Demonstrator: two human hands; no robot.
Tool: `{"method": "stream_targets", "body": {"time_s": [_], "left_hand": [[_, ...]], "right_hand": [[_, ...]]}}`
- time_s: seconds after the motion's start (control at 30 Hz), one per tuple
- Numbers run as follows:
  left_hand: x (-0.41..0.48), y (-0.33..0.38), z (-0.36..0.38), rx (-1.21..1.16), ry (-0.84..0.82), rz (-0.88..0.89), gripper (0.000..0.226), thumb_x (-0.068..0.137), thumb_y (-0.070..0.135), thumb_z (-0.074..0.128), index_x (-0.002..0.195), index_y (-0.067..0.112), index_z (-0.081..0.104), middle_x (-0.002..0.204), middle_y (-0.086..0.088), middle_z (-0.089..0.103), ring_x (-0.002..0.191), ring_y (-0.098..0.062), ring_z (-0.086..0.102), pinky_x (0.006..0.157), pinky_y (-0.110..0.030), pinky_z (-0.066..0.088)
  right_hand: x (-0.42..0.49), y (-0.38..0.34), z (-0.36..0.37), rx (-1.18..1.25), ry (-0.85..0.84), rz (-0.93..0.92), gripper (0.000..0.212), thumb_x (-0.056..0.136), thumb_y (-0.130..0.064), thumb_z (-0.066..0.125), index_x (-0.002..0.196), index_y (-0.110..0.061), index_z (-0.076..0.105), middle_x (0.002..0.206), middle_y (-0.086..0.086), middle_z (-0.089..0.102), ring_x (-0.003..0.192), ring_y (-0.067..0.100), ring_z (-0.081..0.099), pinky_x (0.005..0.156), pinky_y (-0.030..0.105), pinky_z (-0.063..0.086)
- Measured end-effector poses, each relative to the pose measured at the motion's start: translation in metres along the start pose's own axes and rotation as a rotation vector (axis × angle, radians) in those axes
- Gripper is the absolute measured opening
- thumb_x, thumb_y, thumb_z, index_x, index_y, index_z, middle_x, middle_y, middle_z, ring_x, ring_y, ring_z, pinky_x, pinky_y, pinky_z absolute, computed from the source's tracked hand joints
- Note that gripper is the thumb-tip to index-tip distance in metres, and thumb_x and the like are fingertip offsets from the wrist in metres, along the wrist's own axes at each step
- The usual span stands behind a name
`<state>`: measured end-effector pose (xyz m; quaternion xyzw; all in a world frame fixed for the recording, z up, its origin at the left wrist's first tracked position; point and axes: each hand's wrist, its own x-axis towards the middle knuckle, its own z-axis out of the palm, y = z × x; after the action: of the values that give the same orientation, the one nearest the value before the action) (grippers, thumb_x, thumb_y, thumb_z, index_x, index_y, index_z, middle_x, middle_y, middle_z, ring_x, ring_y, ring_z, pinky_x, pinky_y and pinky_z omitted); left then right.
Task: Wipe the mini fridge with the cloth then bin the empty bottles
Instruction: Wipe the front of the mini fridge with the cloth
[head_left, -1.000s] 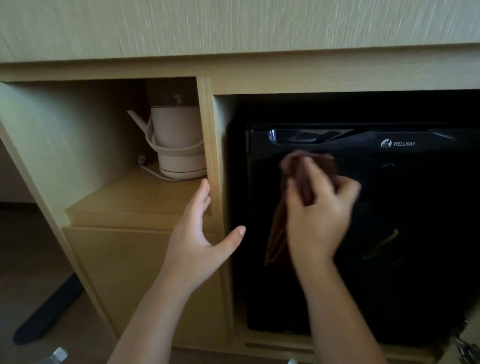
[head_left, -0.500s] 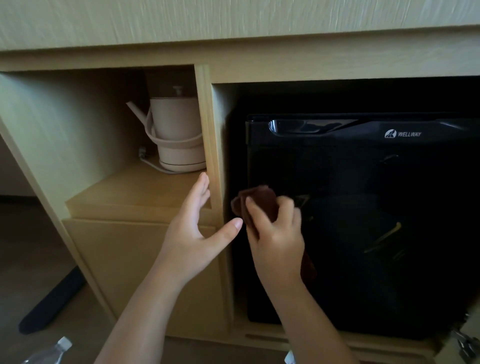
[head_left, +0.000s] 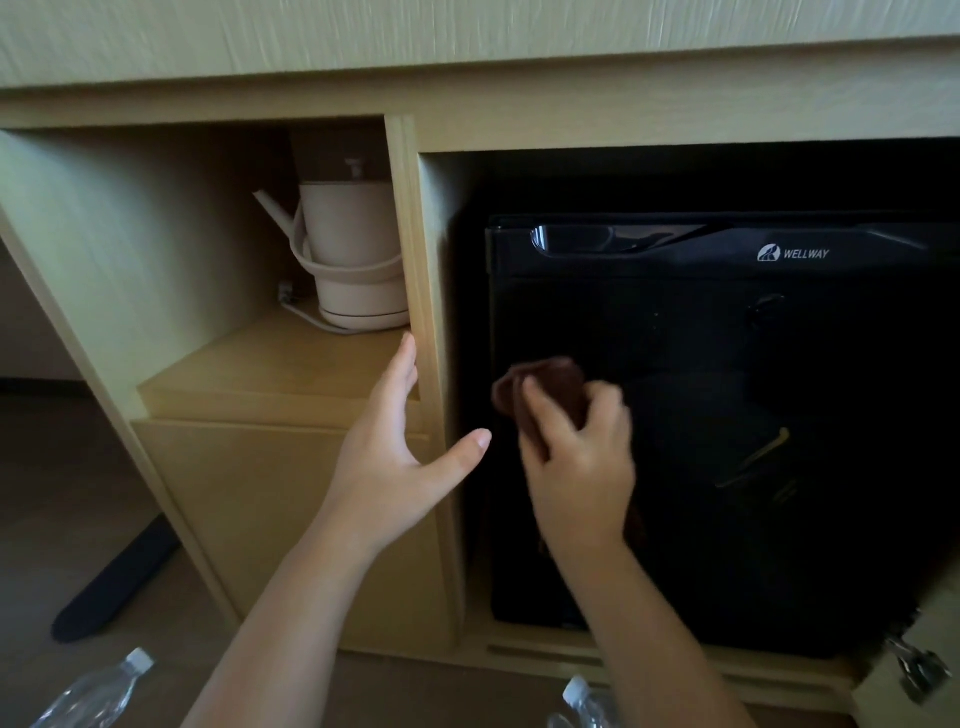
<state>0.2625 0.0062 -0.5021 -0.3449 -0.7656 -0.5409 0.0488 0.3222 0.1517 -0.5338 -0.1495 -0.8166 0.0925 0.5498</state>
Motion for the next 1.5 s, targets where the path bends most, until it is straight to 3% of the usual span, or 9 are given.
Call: {"method": "stream_targets", "body": {"time_s": [0.13,0.37,0.57,0.67,0.83,0.93,1.27,1.4,1.5], "left_hand": [[-0.003,0.0,0.002,0.009,-0.023,-0.008,0.1,0.062,0.069,0.063,0.141,0.049,0.005,0.143,0.034,0.017,0.131,0.013,0.019,0.099,-0.019,0.021],[-0.004,0.0,-0.001,0.013,-0.041,-0.012,0.101,0.057,0.069,0.06,0.141,0.048,0.007,0.138,0.041,0.017,0.127,0.017,0.022,0.094,-0.016,0.022],[-0.002,0.001,-0.002,0.046,-0.011,0.005,0.098,0.059,0.067,0.059,0.141,0.046,0.011,0.142,0.037,0.021,0.125,0.017,0.027,0.095,-0.019,0.024],[0.0,0.001,0.0,0.052,0.022,0.005,0.095,0.059,0.067,0.058,0.14,0.048,0.013,0.138,0.039,0.023,0.124,0.016,0.03,0.092,-0.017,0.025],[0.001,0.0,0.001,0.057,0.05,0.008,0.096,0.056,0.068,0.058,0.14,0.047,0.015,0.135,0.042,0.025,0.122,0.017,0.032,0.09,-0.015,0.026],[0.0,0.001,0.002,0.054,0.052,0.002,0.097,0.055,0.069,0.058,0.139,0.049,0.015,0.135,0.04,0.025,0.123,0.015,0.031,0.092,-0.018,0.026],[0.0,0.006,0.001,0.11,0.026,0.006,0.1,0.057,0.066,0.058,0.142,0.044,0.01,0.143,0.032,0.02,0.127,0.01,0.03,0.094,-0.02,0.026],[-0.002,0.007,-0.002,0.138,-0.032,0.004,0.101,0.057,0.069,0.057,0.141,0.047,0.007,0.148,0.03,0.015,0.127,0.013,0.026,0.089,-0.015,0.025],[-0.002,0.009,-0.001,0.038,-0.019,-0.029,0.1,0.055,0.069,0.059,0.14,0.048,0.011,0.144,0.034,0.017,0.129,0.01,0.027,0.092,-0.017,0.025]], "right_hand": [[-0.02,0.01,0.001,0.005,-0.147,-0.089,0.047,0.066,-0.01,0.079,0.11,-0.014,0.065,0.096,0.021,0.058,0.079,0.034,0.058,0.049,0.037,0.054],[0.055,0.026,-0.025,0.181,0.296,0.27,0.037,0.077,-0.02,0.068,0.114,-0.027,0.061,0.105,0.009,0.046,0.09,0.023,0.052,0.075,0.023,0.04],[0.003,-0.001,0.001,0.031,-0.004,-0.058,0.045,0.068,-0.009,0.075,0.11,-0.018,0.065,0.097,0.022,0.057,0.077,0.036,0.055,0.05,0.038,0.052],[-0.006,0.005,-0.002,0.088,-0.076,-0.051,0.043,0.073,-0.013,0.075,0.114,-0.019,0.063,0.098,0.018,0.056,0.08,0.031,0.056,0.05,0.039,0.054],[0.043,0.038,-0.04,0.192,0.25,0.147,0.037,0.077,-0.019,0.067,0.114,-0.022,0.064,0.102,0.018,0.049,0.086,0.031,0.056,0.08,0.032,0.047],[0.068,0.059,-0.06,0.114,0.308,0.262,0.037,0.08,-0.026,0.064,0.116,-0.023,0.061,0.108,0.013,0.046,0.09,0.025,0.053,0.081,0.03,0.046],[-0.003,0.021,-0.017,0.025,-0.118,-0.091,0.044,0.071,-0.012,0.075,0.113,-0.018,0.064,0.097,0.019,0.057,0.078,0.032,0.056,0.05,0.038,0.053],[0.037,0.046,-0.04,0.158,0.164,0.136,0.038,0.075,-0.016,0.071,0.113,-0.02,0.064,0.099,0.017,0.05,0.083,0.032,0.056,0.077,0.03,0.046],[0.063,0.06,-0.055,0.111,0.273,0.268,0.038,0.078,-0.023,0.067,0.115,-0.023,0.061,0.106,0.012,0.046,0.087,0.026,0.054,0.078,0.023,0.039]]}}
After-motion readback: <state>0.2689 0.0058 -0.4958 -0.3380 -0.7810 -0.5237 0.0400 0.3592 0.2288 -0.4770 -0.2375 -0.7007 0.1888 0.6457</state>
